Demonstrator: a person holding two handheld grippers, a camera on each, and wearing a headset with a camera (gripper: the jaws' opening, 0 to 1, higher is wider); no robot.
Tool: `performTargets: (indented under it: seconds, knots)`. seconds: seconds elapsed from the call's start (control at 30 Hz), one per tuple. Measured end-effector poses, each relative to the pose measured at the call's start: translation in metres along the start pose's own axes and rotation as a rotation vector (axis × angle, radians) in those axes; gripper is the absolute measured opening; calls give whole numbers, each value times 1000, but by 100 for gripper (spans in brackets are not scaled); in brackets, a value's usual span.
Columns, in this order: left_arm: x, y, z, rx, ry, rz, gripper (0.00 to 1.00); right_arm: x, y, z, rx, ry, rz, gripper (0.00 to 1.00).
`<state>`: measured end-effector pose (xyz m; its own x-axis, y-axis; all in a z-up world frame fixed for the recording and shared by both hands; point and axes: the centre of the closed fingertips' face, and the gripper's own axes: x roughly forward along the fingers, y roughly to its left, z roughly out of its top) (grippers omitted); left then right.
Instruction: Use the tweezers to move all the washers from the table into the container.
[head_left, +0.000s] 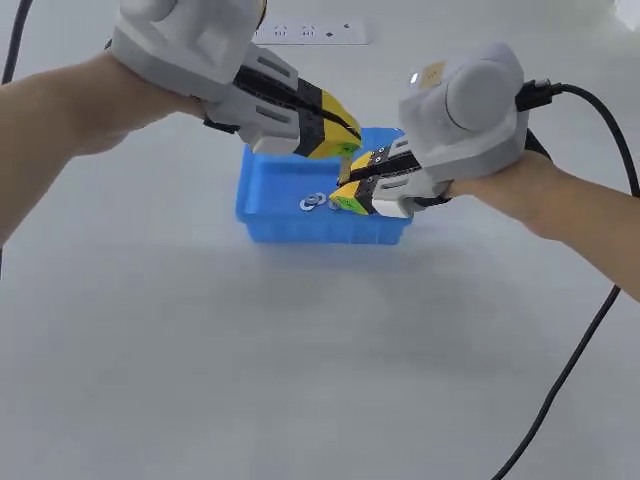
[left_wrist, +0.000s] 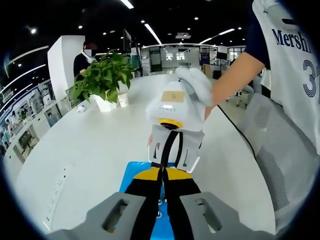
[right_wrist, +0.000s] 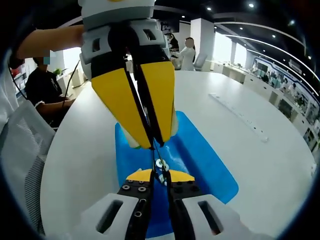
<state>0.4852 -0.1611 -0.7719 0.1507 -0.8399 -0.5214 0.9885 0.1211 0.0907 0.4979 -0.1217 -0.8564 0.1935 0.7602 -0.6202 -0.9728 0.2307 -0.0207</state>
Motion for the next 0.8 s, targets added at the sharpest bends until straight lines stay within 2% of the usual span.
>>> performTargets:
  seconds: [0.3, 0.53, 0.8]
  knots:
    - [2, 1, -4, -14, 10, 0, 5, 1, -1, -5, 28, 12, 2, 11]
    - [1, -1, -4, -5, 18, -8, 5, 0, -2, -5, 19, 20, -9, 12]
    - [-6, -6, 6, 21, 4, -25, 5, -5, -1, 4, 41, -15, -8, 13]
